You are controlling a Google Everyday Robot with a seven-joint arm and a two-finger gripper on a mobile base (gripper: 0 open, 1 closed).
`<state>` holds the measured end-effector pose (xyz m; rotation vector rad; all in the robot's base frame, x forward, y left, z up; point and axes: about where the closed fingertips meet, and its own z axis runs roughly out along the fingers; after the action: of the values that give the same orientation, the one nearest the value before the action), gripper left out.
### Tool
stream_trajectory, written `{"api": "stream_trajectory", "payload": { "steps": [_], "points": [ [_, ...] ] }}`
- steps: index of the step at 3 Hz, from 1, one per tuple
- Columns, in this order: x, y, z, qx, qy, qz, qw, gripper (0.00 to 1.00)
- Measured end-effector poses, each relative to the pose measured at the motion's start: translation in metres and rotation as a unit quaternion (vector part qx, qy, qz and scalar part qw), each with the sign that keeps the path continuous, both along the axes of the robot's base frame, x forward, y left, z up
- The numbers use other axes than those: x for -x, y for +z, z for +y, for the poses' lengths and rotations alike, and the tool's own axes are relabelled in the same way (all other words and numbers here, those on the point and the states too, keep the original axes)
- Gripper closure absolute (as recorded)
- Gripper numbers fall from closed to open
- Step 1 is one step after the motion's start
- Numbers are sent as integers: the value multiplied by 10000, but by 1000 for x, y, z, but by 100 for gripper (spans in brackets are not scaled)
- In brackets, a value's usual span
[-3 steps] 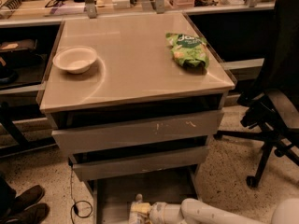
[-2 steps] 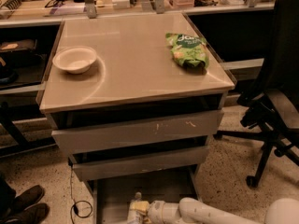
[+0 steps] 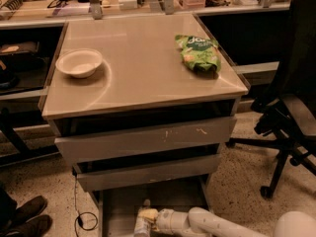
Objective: Place blue plastic bottle into bottom drawer
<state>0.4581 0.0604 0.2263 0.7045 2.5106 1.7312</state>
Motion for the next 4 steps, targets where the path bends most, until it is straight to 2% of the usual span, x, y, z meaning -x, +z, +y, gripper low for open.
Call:
{"api": "stream_trajectory", "payload": {
  "steps": [2, 3, 4],
  "points": [
    [-24, -8, -6, -96, -222, -273, 9993, 100],
    [-46, -32, -5, -105, -323, -318, 9989, 100],
    [-51, -41, -3, -95, -320, -284, 9990, 100]
  ]
}}
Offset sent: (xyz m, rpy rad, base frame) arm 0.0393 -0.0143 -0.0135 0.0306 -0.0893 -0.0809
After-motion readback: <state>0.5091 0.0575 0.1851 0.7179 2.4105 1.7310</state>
